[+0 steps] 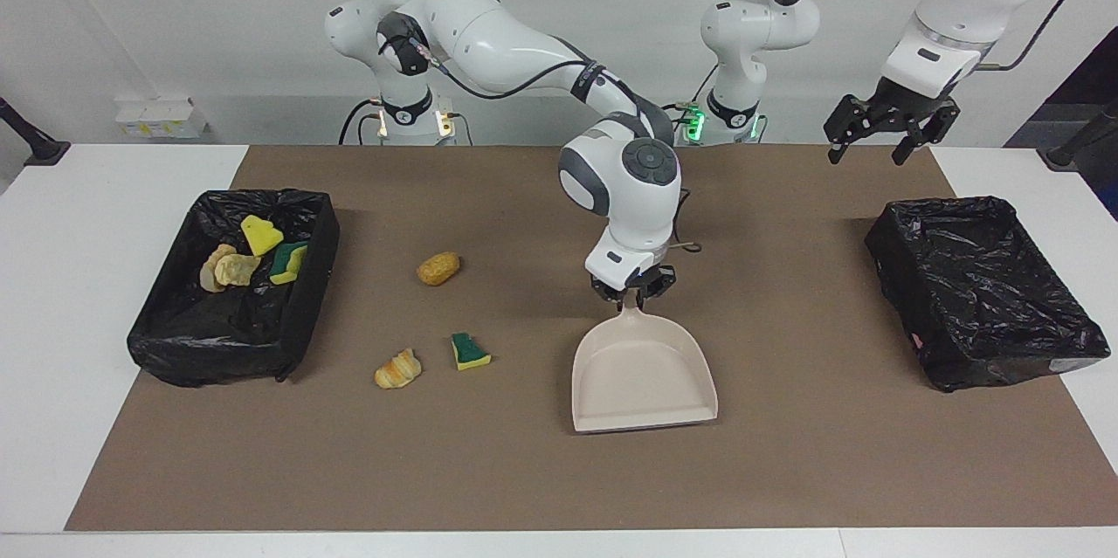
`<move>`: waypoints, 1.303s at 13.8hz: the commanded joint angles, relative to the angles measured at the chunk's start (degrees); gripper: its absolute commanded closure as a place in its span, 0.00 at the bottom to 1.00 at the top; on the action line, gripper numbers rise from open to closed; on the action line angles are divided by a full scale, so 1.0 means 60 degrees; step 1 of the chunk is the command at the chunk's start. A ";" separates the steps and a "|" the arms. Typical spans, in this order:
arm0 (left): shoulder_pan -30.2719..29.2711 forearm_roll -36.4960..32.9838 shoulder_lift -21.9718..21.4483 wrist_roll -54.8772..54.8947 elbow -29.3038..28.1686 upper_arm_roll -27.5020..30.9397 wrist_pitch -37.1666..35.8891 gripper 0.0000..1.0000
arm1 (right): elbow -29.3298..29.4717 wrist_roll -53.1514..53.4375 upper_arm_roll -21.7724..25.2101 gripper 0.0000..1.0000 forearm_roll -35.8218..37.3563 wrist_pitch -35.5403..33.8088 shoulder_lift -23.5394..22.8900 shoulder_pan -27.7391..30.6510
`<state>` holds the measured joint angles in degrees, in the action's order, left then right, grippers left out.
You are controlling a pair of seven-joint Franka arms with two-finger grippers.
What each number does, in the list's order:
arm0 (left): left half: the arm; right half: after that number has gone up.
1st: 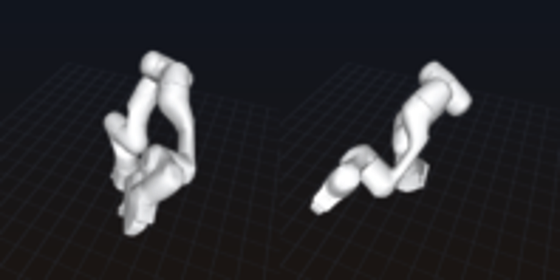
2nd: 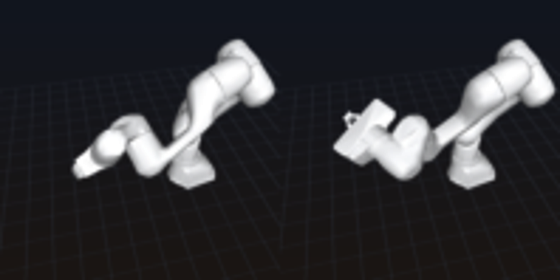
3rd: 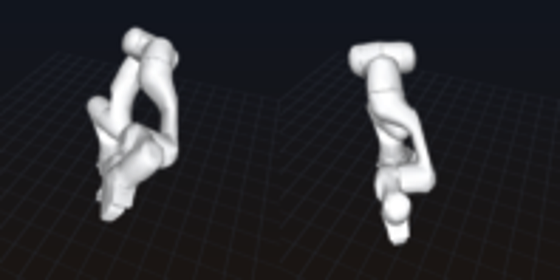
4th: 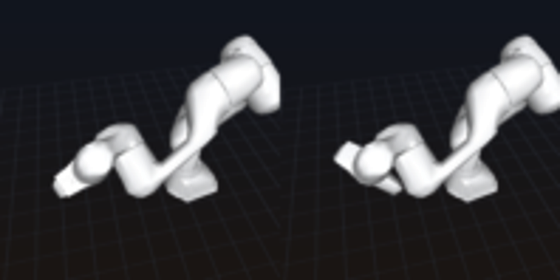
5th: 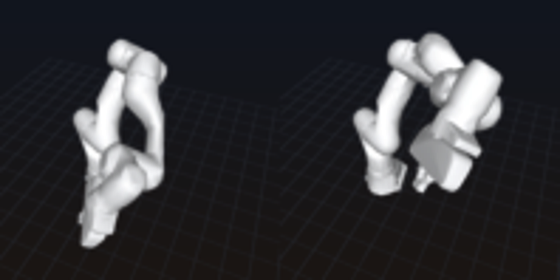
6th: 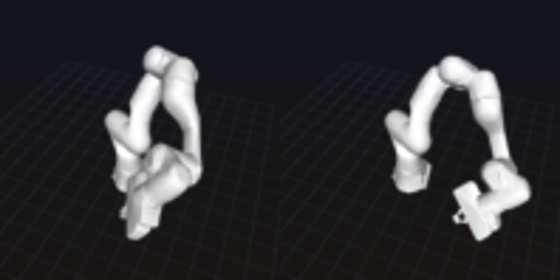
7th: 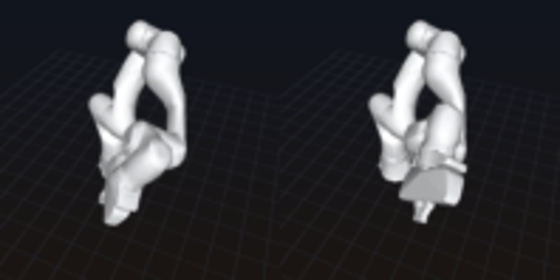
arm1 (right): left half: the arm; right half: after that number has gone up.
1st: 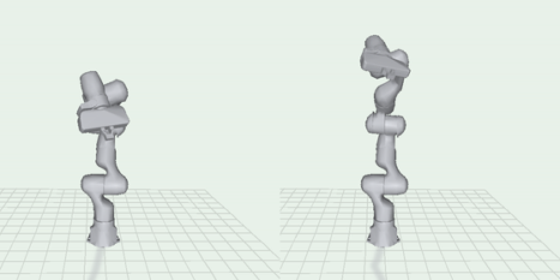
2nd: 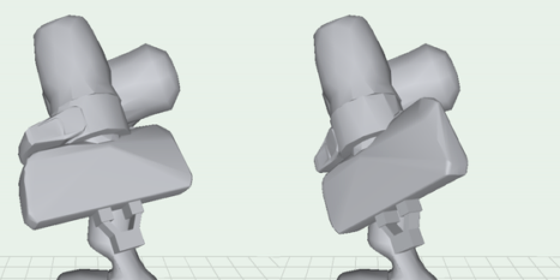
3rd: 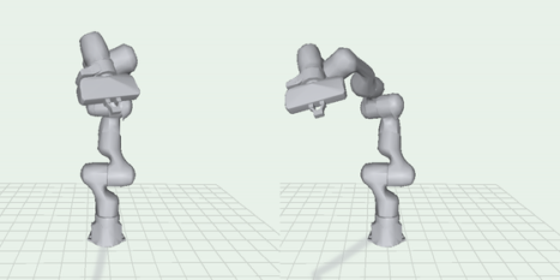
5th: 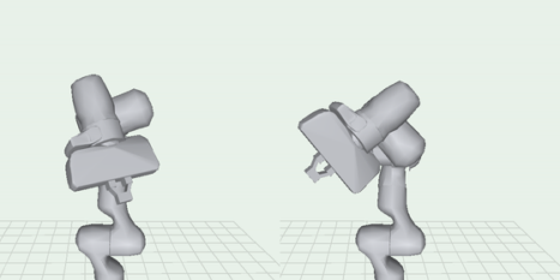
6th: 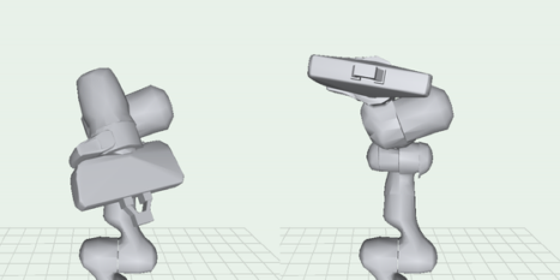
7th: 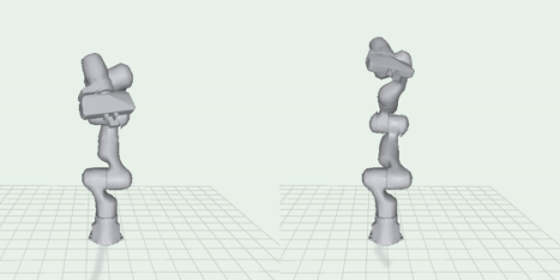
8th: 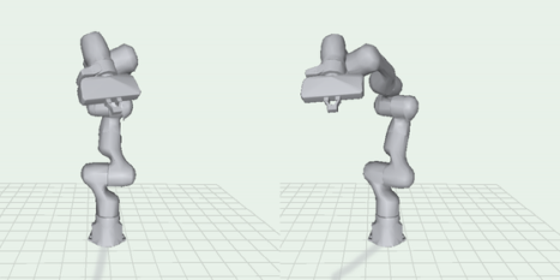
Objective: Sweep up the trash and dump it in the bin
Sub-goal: 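Carry the empty dustpan back to the table center with the right gripper, then release the dustpan and withdraw the right gripper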
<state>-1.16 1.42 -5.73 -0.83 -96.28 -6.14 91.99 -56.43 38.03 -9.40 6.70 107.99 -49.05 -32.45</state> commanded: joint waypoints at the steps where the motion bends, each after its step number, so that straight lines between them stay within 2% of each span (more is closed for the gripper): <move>1: -0.0040 -0.0134 -0.0011 0.0123 0.0006 -0.0032 -0.0156 0.00 | 0.0279 0.0326 -0.0220 0.99 -0.0208 0.0121 -0.0131 0.0062; 3: -0.0041 -0.0134 -0.0025 0.0123 0.0006 -0.0032 -0.0156 0.00 | 0.0264 0.0400 -0.0235 0.77 -0.0208 0.0078 -0.0116 0.0091; 6: -0.0041 -0.0149 -0.0055 0.0123 -0.0052 -0.0032 -0.0141 0.00 | 0.0264 0.0445 -0.0206 0.72 -0.0193 -0.0010 -0.0043 0.0077; 10: -0.0041 -0.0134 -0.0055 0.0123 -0.0053 -0.0032 -0.0156 0.00 | 0.0191 0.1117 -0.0249 0.40 -0.0120 -0.0038 0.0425 -0.0055; 13: -0.0041 -0.0134 -0.0055 0.0123 -0.0053 -0.0032 -0.0156 0.00 | -0.0072 0.1715 -0.0293 0.33 -0.0281 -0.0347 0.0981 -0.0288; 15: -0.0026 -0.0134 -0.0055 0.0109 -0.0053 -0.0032 -0.0156 0.00 | -0.0756 0.2463 -0.0396 0.26 -0.0296 -0.0581 0.1522 -0.0566; 16: -0.0026 -0.0134 -0.0055 0.0123 -0.0053 -0.0032 -0.0156 0.00 | -0.1443 0.2771 -0.0425 0.25 -0.0310 -0.0582 0.1960 -0.0756; 18: -0.0026 -0.0134 -0.0055 0.0109 -0.0053 -0.0032 -0.0156 0.00 | -0.3416 0.3415 -0.0498 0.21 -0.0325 -0.0553 0.3130 -0.1035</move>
<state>-1.16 1.42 -5.73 -0.80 -96.31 -6.16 91.63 -63.07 55.23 -12.16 5.80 103.34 -38.75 -38.24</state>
